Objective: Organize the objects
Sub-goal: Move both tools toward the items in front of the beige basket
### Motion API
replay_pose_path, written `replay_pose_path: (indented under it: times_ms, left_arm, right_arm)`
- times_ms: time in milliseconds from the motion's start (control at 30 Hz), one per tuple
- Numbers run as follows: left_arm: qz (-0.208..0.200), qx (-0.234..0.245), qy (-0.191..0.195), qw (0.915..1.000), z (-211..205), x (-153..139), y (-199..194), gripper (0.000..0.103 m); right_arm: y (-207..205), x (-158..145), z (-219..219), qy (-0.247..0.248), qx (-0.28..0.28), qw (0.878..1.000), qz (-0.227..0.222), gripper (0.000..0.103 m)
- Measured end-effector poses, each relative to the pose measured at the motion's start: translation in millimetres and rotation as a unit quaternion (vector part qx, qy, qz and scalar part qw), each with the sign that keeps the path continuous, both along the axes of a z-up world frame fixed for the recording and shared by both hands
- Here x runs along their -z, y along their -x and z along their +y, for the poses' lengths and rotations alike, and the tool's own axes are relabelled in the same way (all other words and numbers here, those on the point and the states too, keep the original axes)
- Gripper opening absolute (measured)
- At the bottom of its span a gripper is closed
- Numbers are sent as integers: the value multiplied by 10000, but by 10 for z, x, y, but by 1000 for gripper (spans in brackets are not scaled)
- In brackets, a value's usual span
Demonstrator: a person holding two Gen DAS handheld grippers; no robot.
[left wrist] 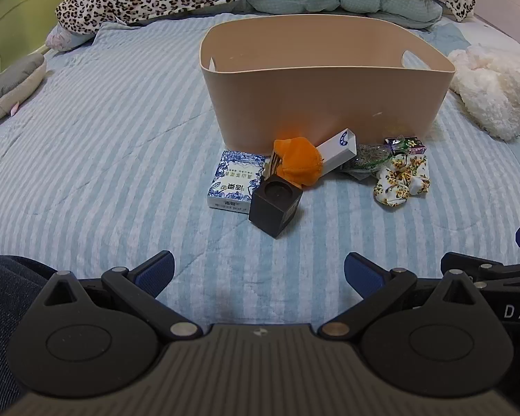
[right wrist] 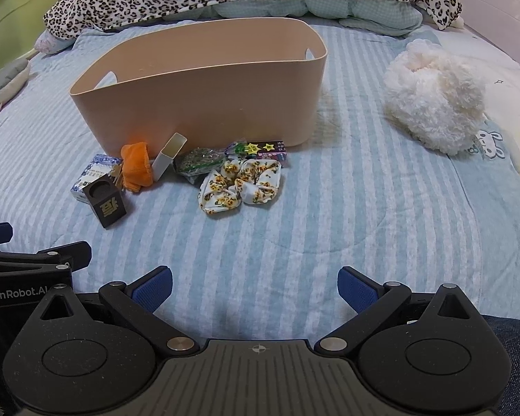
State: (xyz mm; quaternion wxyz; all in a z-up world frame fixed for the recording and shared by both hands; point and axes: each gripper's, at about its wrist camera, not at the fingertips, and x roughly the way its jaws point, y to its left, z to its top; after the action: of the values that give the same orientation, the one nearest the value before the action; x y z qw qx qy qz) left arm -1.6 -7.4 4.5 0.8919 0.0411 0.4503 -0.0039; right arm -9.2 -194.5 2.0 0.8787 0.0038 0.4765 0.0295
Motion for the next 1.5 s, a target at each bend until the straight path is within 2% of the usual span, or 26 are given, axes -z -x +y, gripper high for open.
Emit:
replay_pose_path:
  times_ms: [1500]
  left_arm:
    - [-60, -38, 64, 10000, 104, 18, -99, 103]
  right_arm:
    - [-140, -6, -16, 90, -63, 9999, -115, 103]
